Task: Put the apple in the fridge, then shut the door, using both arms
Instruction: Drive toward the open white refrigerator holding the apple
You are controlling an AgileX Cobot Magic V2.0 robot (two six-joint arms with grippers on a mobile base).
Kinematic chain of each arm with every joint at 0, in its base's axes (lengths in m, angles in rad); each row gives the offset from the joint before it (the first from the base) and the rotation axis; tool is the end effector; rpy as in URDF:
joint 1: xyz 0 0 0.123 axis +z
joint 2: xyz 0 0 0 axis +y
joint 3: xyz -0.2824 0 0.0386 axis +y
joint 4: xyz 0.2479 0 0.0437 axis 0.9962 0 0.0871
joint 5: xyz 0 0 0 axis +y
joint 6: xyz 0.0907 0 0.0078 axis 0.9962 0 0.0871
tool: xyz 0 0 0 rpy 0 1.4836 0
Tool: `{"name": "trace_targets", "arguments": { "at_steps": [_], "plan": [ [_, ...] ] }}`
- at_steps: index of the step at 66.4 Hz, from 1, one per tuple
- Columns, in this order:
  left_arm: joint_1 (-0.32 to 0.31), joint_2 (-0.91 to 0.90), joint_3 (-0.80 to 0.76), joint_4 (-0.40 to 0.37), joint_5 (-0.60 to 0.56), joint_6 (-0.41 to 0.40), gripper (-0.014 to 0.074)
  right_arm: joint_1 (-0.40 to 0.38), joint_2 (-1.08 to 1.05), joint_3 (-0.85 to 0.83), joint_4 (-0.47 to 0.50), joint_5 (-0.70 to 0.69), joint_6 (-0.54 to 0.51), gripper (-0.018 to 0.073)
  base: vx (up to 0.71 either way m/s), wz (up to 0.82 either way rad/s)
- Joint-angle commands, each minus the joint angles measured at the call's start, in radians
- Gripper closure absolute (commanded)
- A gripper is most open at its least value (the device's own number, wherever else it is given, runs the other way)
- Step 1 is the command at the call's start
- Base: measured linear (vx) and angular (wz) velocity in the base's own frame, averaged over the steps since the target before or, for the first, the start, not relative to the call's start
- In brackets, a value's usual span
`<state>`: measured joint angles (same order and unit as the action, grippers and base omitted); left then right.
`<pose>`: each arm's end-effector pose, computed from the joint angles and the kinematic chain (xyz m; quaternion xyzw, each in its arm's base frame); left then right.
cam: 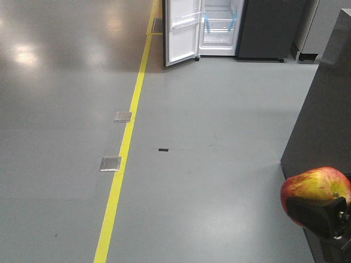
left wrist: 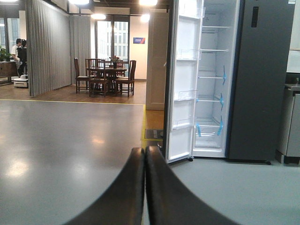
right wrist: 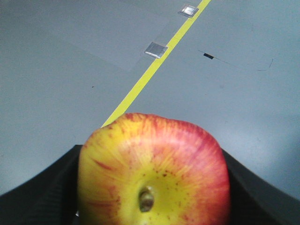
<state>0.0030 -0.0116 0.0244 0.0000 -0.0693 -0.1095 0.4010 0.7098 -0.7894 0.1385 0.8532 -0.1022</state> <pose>0.0557 0.0002 0.2118 -0.0368 0.6535 -0.0402 0.7550 0.1112 0.0575 0.3424 -0.2062 0.8779 0.1294 0.4122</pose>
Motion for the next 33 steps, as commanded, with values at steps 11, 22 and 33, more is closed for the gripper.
{"name": "trace_targets", "arguments": {
  "at_steps": [11,22,33],
  "plan": [
    [-0.002,-0.016,0.028,0.0,-0.072,-0.008,0.0602,-0.002,-0.005,-0.03,0.009,-0.068,-0.002,0.0365,0.29,-0.04],
    [-0.002,-0.016,0.028,0.0,-0.072,-0.008,0.0602,-0.002,-0.005,-0.03,0.009,-0.068,-0.002,0.0365,0.31,-0.03],
    [-0.002,-0.016,0.028,0.0,-0.072,-0.008,0.0602,-0.002,-0.005,-0.03,0.009,-0.068,-0.002,0.0365,0.32,0.0]
  ]
}}
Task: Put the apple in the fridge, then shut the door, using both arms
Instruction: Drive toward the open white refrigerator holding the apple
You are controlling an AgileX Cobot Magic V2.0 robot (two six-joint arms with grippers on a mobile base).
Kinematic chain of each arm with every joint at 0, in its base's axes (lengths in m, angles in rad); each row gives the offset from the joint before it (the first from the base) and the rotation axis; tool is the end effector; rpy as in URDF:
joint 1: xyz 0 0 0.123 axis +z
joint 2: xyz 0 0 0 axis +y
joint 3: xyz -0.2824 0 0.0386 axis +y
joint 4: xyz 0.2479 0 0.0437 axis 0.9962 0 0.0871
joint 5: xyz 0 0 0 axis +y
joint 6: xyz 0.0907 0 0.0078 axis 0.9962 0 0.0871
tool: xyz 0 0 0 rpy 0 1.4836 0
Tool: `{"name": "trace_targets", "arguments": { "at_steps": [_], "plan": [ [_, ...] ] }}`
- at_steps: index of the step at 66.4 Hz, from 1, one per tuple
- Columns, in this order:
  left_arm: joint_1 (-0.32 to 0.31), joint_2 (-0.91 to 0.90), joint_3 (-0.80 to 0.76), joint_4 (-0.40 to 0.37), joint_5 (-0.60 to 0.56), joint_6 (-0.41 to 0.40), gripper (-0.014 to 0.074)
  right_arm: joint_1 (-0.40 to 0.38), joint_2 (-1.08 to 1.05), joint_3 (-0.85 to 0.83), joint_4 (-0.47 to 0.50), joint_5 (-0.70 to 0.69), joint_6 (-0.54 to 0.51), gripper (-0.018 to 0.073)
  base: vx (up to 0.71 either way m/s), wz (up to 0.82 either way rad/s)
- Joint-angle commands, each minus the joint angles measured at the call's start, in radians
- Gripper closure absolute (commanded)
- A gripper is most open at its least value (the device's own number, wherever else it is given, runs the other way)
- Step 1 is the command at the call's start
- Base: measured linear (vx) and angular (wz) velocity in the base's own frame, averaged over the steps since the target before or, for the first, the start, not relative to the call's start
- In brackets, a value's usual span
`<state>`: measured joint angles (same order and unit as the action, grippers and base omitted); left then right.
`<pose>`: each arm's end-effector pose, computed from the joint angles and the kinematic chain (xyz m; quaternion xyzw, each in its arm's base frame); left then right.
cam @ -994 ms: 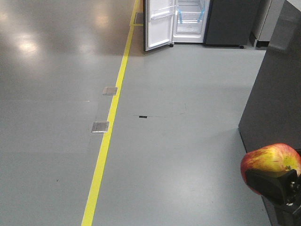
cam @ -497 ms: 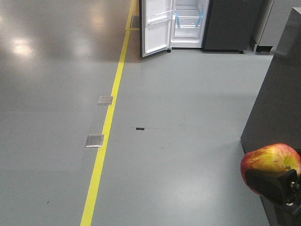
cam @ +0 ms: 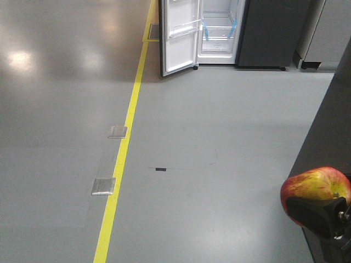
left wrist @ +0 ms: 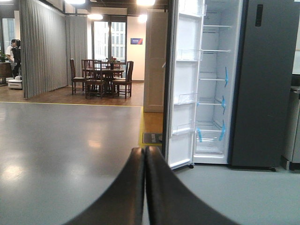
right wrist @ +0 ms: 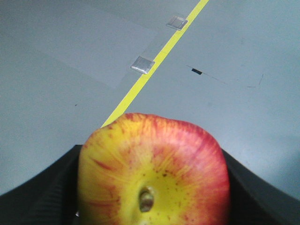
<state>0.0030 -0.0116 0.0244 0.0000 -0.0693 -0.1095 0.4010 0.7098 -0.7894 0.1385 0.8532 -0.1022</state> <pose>0.0557 0.0002 0.2118 -0.0368 0.6535 -0.0402 0.7550 0.1112 0.0575 0.3424 -0.2062 0.8779 0.1294 0.4122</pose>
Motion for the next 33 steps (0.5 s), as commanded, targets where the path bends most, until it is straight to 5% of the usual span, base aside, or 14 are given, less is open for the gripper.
{"name": "trace_targets", "arguments": {
  "at_steps": [1,33],
  "plan": [
    [-0.002,-0.016,0.028,0.0,-0.072,-0.008,0.0602,-0.002,-0.005,-0.03,0.009,-0.068,-0.002,0.0365,0.33,0.0],
    [-0.002,-0.016,0.028,0.0,-0.072,-0.008,0.0602,-0.002,-0.005,-0.03,0.009,-0.068,-0.002,0.0365,0.34,-0.02]
  ]
}}
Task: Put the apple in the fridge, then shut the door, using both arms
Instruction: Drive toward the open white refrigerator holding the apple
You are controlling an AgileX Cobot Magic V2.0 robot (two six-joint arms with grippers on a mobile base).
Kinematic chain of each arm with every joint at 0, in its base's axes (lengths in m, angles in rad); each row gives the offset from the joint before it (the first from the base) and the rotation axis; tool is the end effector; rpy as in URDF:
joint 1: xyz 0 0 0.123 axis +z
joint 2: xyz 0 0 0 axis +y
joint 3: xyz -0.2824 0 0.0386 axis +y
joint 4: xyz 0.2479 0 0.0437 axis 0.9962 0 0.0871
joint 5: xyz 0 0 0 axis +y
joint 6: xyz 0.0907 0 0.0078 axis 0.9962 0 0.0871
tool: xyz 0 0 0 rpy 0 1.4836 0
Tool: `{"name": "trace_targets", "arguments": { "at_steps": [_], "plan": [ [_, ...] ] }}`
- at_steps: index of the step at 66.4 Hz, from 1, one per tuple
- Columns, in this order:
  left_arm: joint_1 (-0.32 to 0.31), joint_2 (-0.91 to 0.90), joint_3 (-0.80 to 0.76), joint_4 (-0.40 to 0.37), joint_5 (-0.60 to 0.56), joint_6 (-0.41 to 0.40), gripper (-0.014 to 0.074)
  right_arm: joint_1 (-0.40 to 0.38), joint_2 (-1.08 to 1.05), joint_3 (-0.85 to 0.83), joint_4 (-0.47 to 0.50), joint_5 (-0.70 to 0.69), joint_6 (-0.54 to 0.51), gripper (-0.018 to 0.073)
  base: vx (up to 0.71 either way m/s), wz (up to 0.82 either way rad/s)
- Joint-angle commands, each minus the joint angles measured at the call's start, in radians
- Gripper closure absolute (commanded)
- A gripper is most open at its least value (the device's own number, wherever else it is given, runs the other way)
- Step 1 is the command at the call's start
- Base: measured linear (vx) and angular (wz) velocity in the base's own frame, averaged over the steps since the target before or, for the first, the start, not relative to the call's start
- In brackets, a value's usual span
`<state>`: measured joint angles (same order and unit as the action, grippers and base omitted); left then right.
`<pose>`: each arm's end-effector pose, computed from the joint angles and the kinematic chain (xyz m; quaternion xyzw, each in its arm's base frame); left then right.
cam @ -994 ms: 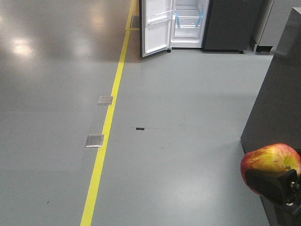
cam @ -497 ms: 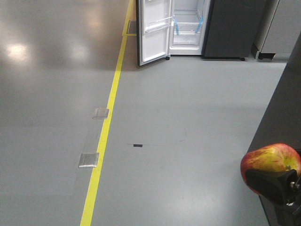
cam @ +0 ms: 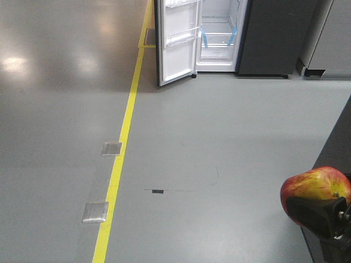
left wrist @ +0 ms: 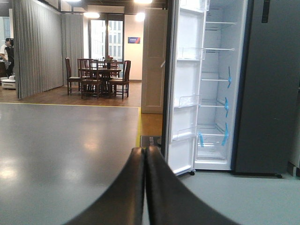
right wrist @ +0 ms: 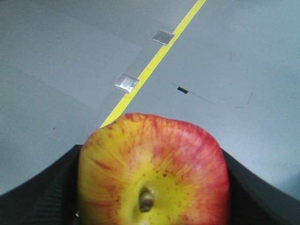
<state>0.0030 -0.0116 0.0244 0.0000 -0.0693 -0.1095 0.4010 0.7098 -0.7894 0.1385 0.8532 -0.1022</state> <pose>0.0557 0.0002 0.2118 -0.0368 0.6535 -0.0402 0.7550 0.1112 0.0575 0.3424 -0.2062 0.8779 0.1294 0.4122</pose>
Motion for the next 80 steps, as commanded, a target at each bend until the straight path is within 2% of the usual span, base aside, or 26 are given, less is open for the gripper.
{"name": "trace_targets", "arguments": {
  "at_steps": [1,80],
  "plan": [
    [-0.002,-0.016,0.028,0.0,-0.072,-0.008,0.0602,-0.002,-0.005,-0.03,0.009,-0.068,-0.002,0.0365,0.34,-0.02],
    [-0.002,-0.016,0.028,0.0,-0.072,-0.008,0.0602,-0.002,-0.005,-0.03,0.009,-0.068,-0.002,0.0365,0.32,0.0]
  ]
}}
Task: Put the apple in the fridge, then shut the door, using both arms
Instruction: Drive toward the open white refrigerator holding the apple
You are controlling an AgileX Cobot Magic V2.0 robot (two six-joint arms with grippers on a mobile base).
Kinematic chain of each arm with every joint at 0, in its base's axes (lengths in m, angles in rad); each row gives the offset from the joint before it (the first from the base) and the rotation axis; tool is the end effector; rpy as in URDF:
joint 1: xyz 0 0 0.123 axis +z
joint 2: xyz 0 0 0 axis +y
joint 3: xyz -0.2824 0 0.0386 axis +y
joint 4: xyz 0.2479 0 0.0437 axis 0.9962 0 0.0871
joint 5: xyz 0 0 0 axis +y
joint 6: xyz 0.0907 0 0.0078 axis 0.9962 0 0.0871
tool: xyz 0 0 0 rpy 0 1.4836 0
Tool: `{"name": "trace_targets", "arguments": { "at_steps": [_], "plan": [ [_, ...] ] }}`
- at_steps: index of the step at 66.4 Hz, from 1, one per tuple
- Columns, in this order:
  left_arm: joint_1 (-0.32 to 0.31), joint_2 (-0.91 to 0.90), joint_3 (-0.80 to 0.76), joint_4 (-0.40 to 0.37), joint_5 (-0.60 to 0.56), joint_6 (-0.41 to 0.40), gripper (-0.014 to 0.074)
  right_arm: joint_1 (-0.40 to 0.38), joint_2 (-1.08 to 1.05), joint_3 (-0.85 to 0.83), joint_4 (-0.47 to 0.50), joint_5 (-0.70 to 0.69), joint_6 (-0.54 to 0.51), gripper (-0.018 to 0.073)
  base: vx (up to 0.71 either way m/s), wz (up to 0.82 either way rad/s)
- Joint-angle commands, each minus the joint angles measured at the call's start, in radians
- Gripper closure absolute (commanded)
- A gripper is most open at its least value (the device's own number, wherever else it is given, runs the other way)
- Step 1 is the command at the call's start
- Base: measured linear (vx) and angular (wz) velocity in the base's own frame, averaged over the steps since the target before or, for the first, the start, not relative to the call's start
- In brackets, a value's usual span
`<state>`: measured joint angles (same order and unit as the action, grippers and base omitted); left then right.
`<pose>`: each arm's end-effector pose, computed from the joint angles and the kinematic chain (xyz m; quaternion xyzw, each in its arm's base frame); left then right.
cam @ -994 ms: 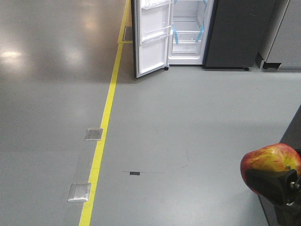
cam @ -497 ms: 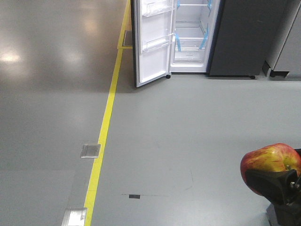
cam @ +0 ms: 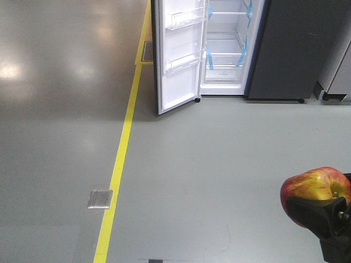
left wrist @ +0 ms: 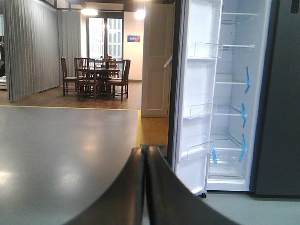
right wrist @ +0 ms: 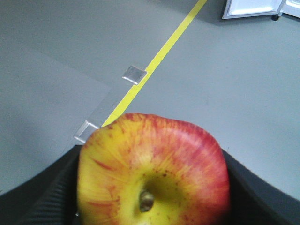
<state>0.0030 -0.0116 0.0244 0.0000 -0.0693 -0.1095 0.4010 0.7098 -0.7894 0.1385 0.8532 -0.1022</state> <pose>0.0557 0.0002 0.2118 -0.0368 0.6535 -0.0402 0.7550 0.1112 0.0575 0.3424 -0.2062 0.8779 0.1294 0.4122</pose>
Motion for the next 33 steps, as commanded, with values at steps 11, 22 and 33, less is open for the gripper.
{"name": "trace_targets", "arguments": {
  "at_steps": [11,22,33],
  "plan": [
    [-0.002,-0.016,0.028,0.0,-0.072,-0.008,0.0602,-0.002,-0.005,-0.03,0.009,-0.068,-0.002,0.0365,0.3,-0.05],
    [-0.002,-0.016,0.028,0.0,-0.072,-0.008,0.0602,-0.002,-0.005,-0.03,0.009,-0.068,-0.002,0.0365,0.29,-0.05],
    [-0.002,-0.016,0.028,0.0,-0.072,-0.008,0.0602,-0.002,-0.005,-0.03,0.009,-0.068,-0.002,0.0365,0.27,-0.04]
  ]
}}
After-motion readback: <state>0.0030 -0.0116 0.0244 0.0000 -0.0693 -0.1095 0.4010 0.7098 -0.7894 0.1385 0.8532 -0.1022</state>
